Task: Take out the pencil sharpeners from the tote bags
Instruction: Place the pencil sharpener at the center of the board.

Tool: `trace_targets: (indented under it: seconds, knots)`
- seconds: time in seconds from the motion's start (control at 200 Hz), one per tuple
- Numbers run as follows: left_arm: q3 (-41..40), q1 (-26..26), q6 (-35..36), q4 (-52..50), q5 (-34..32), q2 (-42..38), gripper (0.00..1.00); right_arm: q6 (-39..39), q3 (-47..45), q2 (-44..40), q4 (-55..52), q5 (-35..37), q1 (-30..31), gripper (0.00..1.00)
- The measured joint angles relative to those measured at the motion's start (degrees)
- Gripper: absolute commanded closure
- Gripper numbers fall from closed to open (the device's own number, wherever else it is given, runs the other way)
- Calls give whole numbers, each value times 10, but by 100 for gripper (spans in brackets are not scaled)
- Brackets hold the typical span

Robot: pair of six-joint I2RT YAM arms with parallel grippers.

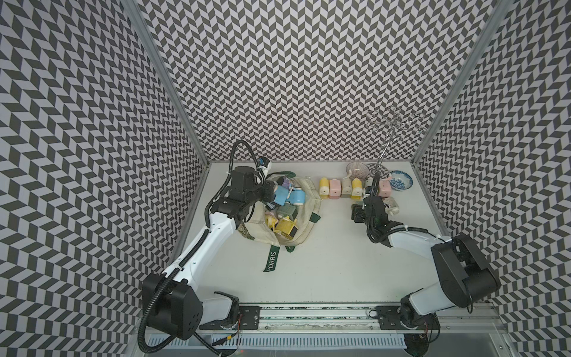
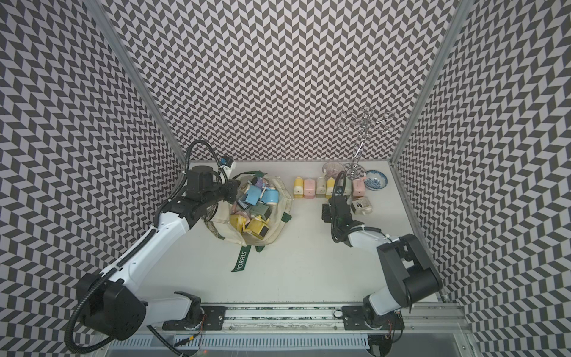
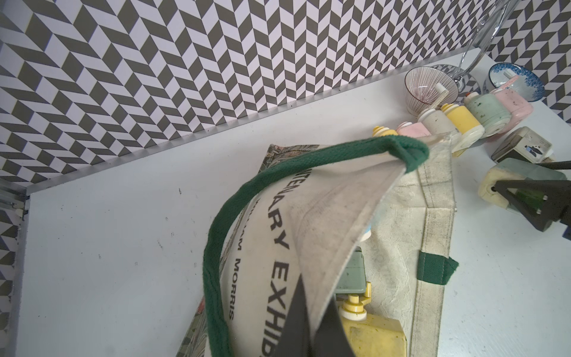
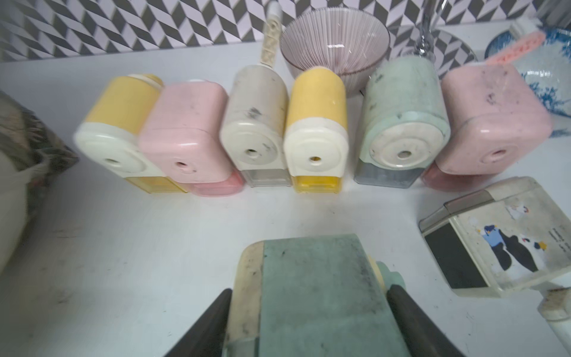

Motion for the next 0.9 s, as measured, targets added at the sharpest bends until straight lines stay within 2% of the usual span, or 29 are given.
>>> trace_targets:
  seconds: [0.376, 0.901]
  knots:
    - [0, 0, 0, 0, 0, 0, 100, 32, 49, 35, -61, -30, -41, 45]
    - [0, 0, 0, 0, 0, 0, 100, 19, 82, 61, -121, 0, -68, 39]
